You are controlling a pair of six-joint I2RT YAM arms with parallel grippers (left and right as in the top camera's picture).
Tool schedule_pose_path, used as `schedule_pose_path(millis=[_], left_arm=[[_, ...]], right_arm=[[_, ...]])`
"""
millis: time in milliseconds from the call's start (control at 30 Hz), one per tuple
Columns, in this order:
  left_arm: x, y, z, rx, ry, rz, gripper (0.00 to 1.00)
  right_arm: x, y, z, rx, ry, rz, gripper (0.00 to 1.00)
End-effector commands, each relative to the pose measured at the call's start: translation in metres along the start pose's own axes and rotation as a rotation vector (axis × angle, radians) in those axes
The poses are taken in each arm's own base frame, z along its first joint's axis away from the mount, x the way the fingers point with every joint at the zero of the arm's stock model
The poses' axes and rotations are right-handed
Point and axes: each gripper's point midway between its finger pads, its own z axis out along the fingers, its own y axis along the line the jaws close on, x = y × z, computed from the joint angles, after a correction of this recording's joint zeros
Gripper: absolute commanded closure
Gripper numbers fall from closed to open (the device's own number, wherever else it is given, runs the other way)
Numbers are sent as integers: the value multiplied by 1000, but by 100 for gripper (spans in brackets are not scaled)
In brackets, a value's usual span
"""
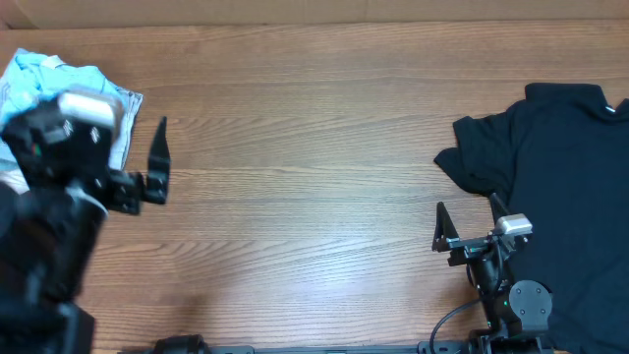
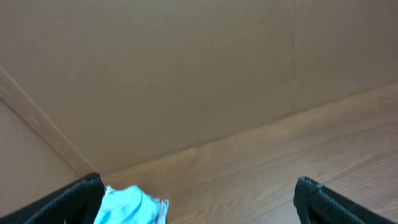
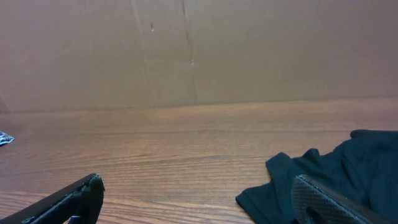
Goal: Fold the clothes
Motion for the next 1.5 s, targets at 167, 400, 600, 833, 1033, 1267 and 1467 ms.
schedule_pose_path(millis=[167,400,600,833,1033,1267,1467], left_arm=[[99,-26,-3,-60,-121,22,0],[167,-46,-2,-85,-208,29,0],[207,-56,7,-100,-255,38,0],[264,-67,42,-81,-205,29,0],[291,-71,51,-74,-149,26,0],[294,-72,52,-70,-137,23,0],[294,-72,52,-70,-137,23,0]], right_arm=[[1,1,0,-7,-7,6,0],[1,1,0,-7,-7,6,0],[1,1,0,-7,-7,6,0],[1,1,0,-7,-7,6,0],[1,1,0,-7,-7,6,0],[1,1,0,-7,-7,6,0],[1,1,0,-7,-7,6,0]])
